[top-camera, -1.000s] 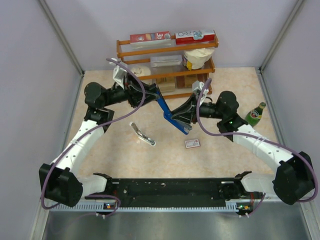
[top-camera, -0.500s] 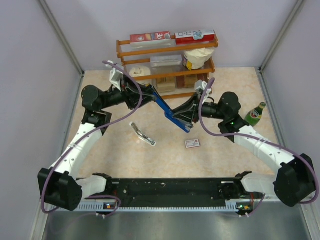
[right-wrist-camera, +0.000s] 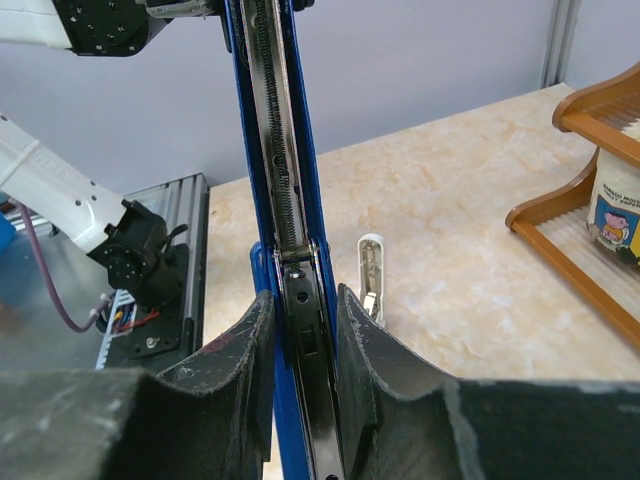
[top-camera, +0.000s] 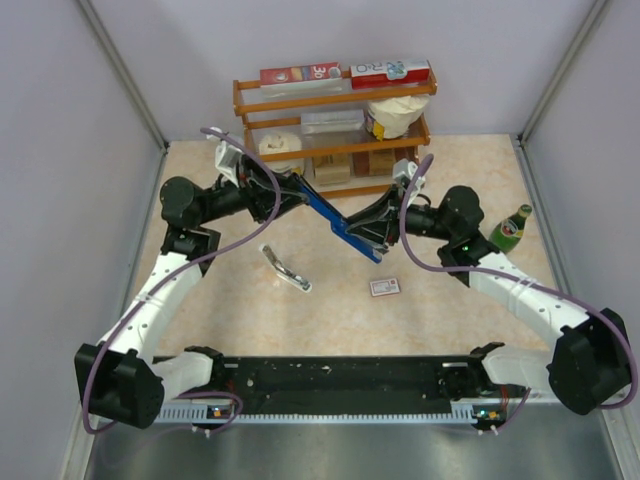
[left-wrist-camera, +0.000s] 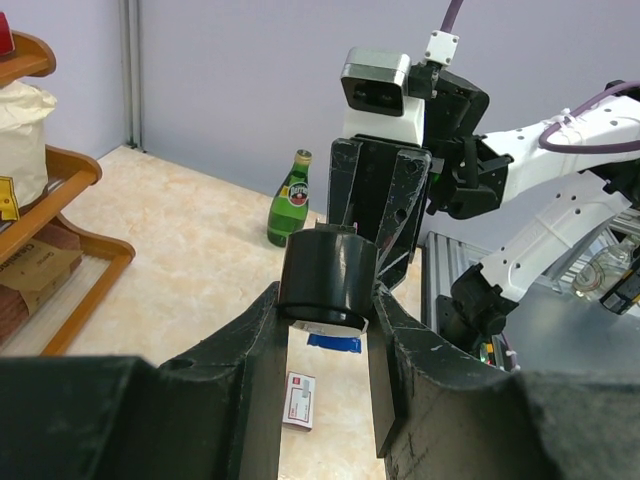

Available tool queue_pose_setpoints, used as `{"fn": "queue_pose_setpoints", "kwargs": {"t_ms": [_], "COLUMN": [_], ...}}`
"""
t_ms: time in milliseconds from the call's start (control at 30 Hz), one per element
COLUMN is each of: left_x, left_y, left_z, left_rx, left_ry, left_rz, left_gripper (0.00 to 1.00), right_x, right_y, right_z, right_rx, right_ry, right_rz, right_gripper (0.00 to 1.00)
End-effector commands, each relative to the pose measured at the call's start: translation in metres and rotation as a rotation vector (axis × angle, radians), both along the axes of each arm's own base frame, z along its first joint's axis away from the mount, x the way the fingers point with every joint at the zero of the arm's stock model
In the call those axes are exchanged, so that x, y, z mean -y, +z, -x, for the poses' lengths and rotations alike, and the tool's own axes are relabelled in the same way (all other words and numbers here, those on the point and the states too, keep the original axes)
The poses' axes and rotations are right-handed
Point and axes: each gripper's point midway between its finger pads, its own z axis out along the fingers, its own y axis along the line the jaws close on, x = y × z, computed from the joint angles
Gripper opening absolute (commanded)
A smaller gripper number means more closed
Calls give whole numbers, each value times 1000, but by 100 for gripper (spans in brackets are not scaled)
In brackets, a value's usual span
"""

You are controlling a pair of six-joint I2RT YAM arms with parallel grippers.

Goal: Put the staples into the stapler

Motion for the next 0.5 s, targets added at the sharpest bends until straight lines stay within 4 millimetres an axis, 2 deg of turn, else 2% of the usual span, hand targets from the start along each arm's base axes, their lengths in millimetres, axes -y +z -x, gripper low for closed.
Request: {"fn": "queue_pose_setpoints", "kwargs": {"t_ms": [0, 133, 267, 467], "left_x": [-11, -12, -12, -13], "left_y": [23, 21, 15, 6], "left_z": [8, 9, 8, 6], "left_rx": [151, 142, 128, 116], "left_ry": [45, 48, 53, 57], "left_rz": [20, 20, 15, 1], "left_gripper": [36, 40, 51, 58], "right_x": [17, 20, 23, 24], "right_y": [28, 30, 31, 27], "right_z": [-19, -23, -25, -29], "right_rx": [21, 11, 8, 13], "right_ry": [-136, -158, -174, -192], "right_rz": [-74, -90, -95, -79], "right_gripper": [0, 0, 0, 0]}}
